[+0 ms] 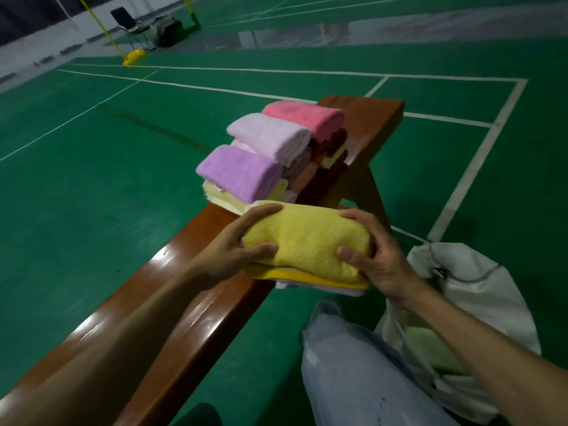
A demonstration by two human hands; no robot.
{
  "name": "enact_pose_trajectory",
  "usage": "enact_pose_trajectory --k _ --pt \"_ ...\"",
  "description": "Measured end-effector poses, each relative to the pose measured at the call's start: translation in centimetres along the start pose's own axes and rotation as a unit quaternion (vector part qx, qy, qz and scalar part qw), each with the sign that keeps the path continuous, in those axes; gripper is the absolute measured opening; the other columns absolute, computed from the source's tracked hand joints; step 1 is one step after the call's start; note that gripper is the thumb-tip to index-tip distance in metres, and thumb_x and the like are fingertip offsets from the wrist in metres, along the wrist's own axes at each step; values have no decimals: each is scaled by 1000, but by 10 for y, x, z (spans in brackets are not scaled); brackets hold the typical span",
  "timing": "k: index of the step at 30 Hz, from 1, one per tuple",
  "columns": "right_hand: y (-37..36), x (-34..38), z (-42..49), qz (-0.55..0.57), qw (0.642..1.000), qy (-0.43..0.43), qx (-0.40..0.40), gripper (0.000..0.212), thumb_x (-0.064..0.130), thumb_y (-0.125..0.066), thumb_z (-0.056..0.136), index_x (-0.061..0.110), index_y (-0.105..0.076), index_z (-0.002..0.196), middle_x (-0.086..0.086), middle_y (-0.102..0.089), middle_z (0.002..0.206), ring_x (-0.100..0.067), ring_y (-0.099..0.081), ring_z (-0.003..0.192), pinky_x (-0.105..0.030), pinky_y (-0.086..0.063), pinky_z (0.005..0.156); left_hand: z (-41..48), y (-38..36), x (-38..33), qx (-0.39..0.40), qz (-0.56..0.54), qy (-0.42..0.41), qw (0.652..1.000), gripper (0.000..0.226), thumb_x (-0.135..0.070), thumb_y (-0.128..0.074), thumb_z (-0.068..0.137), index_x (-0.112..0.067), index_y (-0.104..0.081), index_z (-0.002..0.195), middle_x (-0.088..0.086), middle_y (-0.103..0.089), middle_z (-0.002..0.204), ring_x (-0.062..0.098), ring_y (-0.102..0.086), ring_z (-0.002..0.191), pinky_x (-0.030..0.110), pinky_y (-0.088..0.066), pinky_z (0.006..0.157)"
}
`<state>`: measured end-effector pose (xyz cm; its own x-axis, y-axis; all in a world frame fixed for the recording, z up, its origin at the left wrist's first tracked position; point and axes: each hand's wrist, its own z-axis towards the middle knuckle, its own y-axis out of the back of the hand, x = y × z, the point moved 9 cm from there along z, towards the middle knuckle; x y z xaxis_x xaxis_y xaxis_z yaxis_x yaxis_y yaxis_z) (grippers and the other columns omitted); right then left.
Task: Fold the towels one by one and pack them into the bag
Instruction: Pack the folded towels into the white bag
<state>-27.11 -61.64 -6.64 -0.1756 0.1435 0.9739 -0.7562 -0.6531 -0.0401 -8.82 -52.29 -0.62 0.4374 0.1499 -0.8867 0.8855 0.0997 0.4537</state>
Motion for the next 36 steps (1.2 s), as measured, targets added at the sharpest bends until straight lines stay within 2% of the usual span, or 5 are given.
enact_pose_trajectory --k 7,12,16,23,36 --pt "158 -15 -47 -71 991 -39 -106 54 70 -77 59 61 -58 109 33 -55 115 4 -55 95 -14 -49 78 84 -145 -26 78 -26 -72 994 56 -24 -73 81 -46 -49 126 -27 -46 125 -4 -51 108 18 -46 88" --pt "243 -73 -81 -117 977 -96 -148 56 23 -80 74 65 -58 104 38 -56 105 8 -53 87 -14 -47 77 143 -251 12 143 -57 -52 987 56 -26 -69 81 -44 -47 129 -43 -41 125 -15 -46 113 15 -44 92" --pt "285 -145 -106 -135 961 -176 -163 55 62 -83 58 62 -58 108 36 -57 107 5 -55 90 -15 -49 78 175 -325 75 186 -82 -13 979 55 -25 -68 81 -37 -46 130 -26 -41 131 -14 -47 109 10 -42 86" --pt "314 -264 -133 -157 944 -253 -143 57 77 -74 58 64 -56 111 24 -54 127 7 -53 108 -11 -44 87 200 -406 194 213 -115 82 967 55 -8 -69 86 -29 -47 132 -16 -44 128 -23 -47 100 5 -41 80" --pt "291 -379 -117 -178 937 -293 -61 52 58 -74 66 64 -53 113 6 -54 128 1 -51 114 -15 -43 91 211 -422 304 195 -34 116 973 62 -15 -73 78 -42 -41 123 -11 -44 128 8 -43 115 17 -37 85"
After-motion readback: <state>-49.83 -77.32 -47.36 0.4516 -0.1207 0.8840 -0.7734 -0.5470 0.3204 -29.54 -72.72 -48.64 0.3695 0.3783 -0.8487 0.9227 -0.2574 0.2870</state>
